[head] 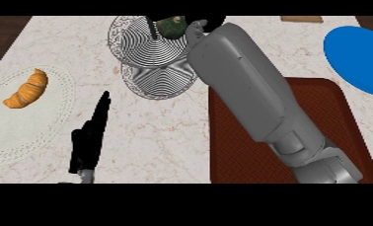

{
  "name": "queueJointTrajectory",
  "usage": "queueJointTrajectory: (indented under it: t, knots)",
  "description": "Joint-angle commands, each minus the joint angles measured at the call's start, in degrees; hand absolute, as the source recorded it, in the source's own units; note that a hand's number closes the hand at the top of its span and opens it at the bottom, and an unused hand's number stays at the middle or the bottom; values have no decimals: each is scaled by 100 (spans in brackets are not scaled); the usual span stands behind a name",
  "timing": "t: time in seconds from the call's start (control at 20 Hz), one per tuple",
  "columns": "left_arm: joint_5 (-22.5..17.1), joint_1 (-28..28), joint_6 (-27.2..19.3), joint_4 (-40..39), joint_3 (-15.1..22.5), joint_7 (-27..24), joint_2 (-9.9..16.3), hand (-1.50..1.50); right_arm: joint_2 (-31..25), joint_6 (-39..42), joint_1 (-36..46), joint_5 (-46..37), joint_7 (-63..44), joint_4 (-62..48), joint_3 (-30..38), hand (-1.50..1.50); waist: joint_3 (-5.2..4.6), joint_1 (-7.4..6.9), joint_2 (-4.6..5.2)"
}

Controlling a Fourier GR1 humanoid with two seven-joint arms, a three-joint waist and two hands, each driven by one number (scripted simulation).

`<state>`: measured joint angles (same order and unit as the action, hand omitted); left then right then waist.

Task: Pick the squash from the tray and place it in the tiered basket

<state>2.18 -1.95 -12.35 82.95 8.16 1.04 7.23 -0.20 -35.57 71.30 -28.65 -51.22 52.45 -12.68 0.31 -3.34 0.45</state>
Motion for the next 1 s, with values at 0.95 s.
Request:
queueJointTrajectory:
  t: [0.95]
  knots:
    - [-317, -1077, -58, 192, -566, 73, 236, 0, -1994, 295, -2826, -746, -1693, 4589, 1020, -150, -23, 943, -240]
